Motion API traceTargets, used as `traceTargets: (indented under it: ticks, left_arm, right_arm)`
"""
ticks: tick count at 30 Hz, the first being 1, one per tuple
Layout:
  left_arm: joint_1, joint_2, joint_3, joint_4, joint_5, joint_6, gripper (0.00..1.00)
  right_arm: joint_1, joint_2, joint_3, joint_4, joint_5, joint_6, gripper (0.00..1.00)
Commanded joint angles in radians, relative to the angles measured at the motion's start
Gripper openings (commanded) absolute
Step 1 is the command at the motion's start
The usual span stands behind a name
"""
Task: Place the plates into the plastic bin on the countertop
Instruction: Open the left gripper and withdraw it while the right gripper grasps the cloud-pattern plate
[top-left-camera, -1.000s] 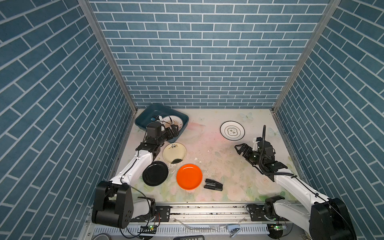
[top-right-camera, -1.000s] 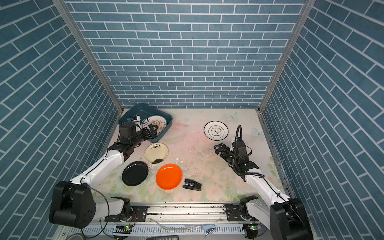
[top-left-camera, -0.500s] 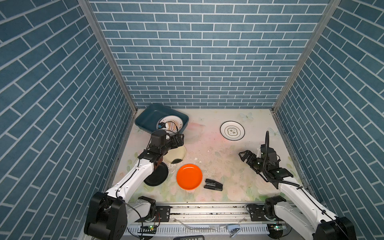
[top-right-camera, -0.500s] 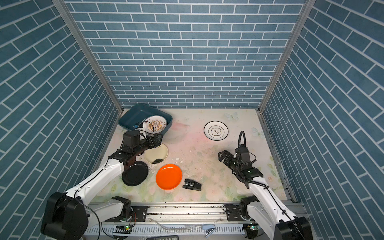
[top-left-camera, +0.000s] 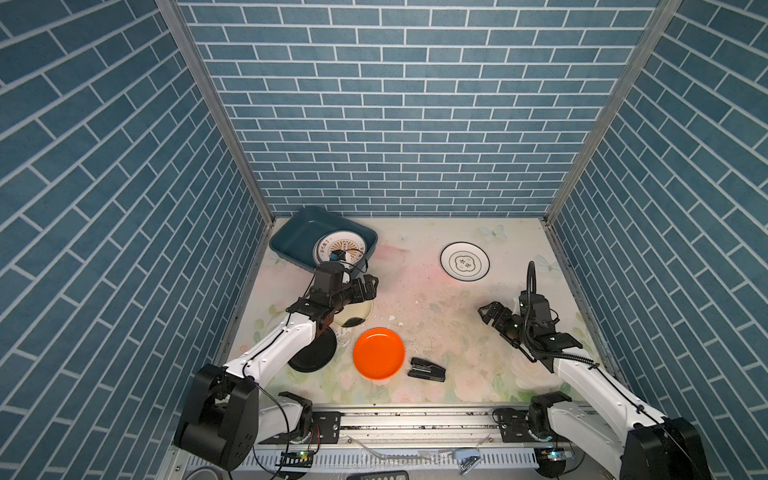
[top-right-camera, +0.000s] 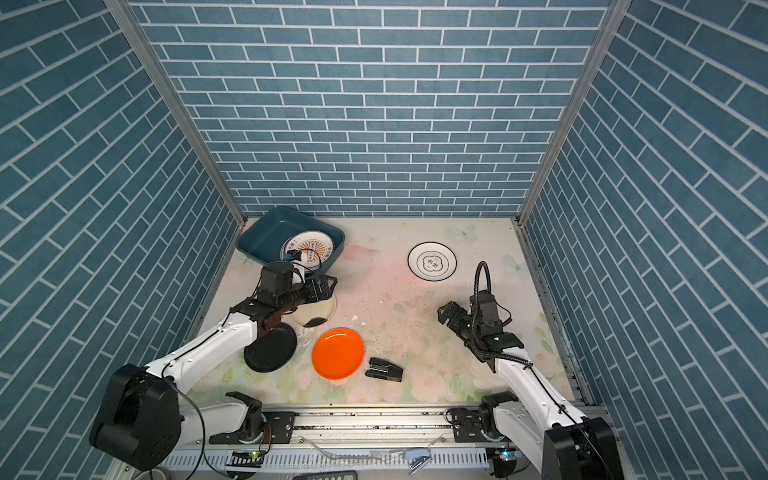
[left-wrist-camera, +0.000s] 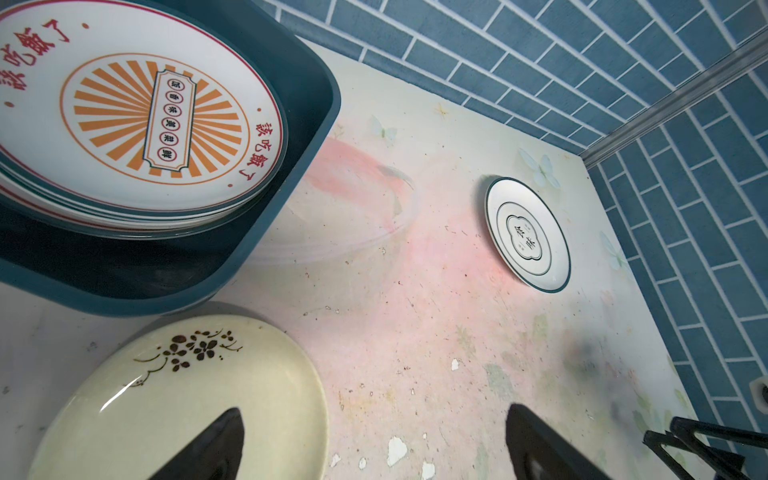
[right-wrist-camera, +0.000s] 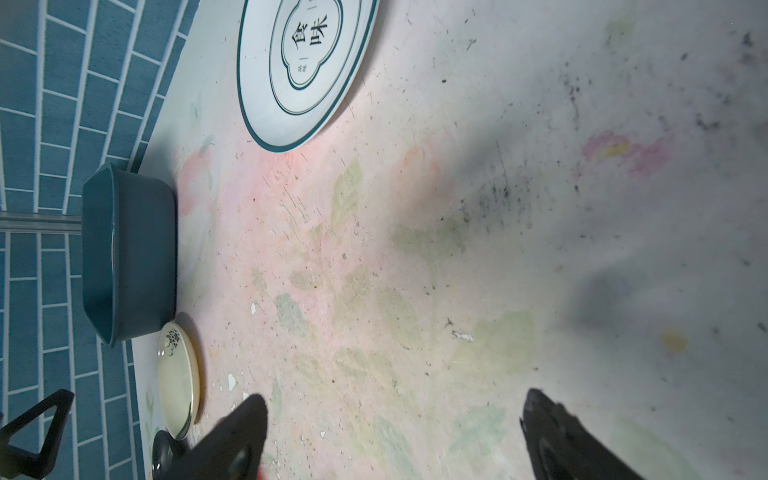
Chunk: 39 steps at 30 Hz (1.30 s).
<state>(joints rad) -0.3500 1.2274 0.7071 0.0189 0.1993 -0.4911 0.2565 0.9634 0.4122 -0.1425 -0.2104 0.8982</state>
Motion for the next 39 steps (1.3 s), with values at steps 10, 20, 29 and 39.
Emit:
traceTargets:
  ticks: [10, 20, 29, 39]
  left_arm:
    - [-0.010, -0.120, -0.006, -0.037, -0.044, 0.026, 1.00]
    - [-0.010, -0.115, -0.006, -0.053, -0.054, 0.025, 1.00]
    - [-0.010, -0.106, -0.038, -0.016, -0.037, 0.000, 1.00]
    - [-0.010, -0.066, -0.053, 0.047, 0.022, -0.019, 1.00]
  right_arm:
    - [-0.008, 0.047, 0.029, -0.003, -0.006, 0.016, 0.95]
    - [-0.014, 0.041, 0.050, -0.059, 0.028, 0.002, 0.99]
    - [-0.035, 0.135, 0.100, -0.025, 0.032, -0.028, 0.99]
    - [-0.101, 0.442, 0.225, 0.133, -0.006, -0.052, 0.91]
